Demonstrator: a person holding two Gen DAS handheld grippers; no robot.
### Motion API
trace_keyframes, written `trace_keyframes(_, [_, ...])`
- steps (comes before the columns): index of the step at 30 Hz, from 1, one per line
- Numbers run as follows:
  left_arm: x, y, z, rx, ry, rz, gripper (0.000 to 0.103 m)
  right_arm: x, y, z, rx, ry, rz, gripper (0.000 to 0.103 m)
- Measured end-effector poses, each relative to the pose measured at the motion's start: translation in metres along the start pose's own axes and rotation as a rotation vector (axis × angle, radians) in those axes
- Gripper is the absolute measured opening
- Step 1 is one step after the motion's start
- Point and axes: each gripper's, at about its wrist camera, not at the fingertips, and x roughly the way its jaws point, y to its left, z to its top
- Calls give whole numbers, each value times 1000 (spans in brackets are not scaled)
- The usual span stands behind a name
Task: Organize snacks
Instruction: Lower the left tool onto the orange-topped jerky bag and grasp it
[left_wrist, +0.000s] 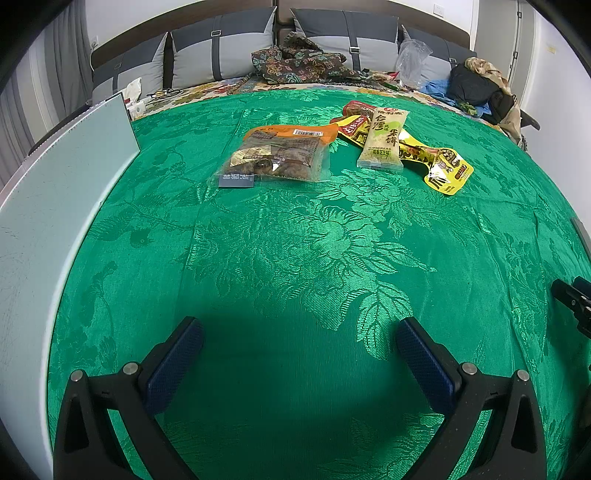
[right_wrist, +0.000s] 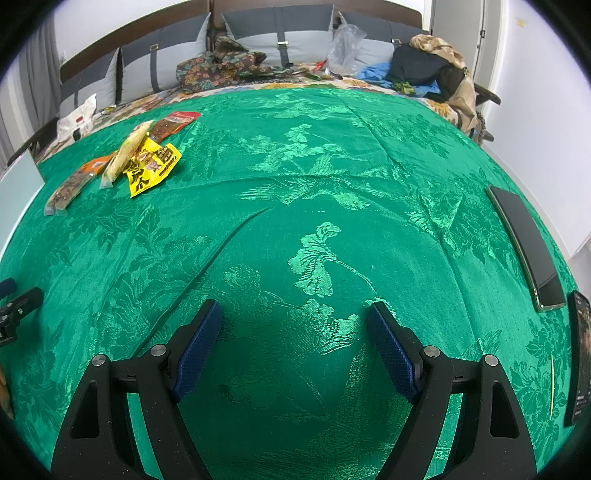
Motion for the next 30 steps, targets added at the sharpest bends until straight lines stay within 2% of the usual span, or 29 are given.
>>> trace_keyframes(4, [0,0,1,7,9,-6,103,0,0,0,0,0,0,83])
trace_keyframes(6, [5,2,12,53,67,-48,103,0,0,0,0,0,0,83])
trace_keyframes(7, [9,6,22,64,90,-75,103,0,0,0,0,0,0,83])
trace_keyframes(9, [12,17,46,57,83,-91,103,0,0,0,0,0,0,83])
trace_keyframes(13, [26,36,104,25,76,-94,103,0,0,0,0,0,0,83])
trace_keyframes(15, [44,41,130,7,115,-128,103,0,0,0,0,0,0,83])
trace_keyframes(17, [70,42,148,-15,196,-167,103,0,0,0,0,0,0,83])
trace_keyframes(21, [102,36,161,-9,250,-131,103,0,0,0,1,0,0,83])
trace_keyframes(23, [106,30,163,28,226,-88,102,0,0,0,1,0,0,83])
trace_keyframes(24, [106,28,163,40,209,-71,92,0,0,0,1,0,0,84])
trace_keyframes(27, [100,31,159,35,156,-57,72,0,0,0,1,0,0,84])
trace_keyframes(30, [89,45,149,-30,138,-59,69,0,0,0,1,0,0,84])
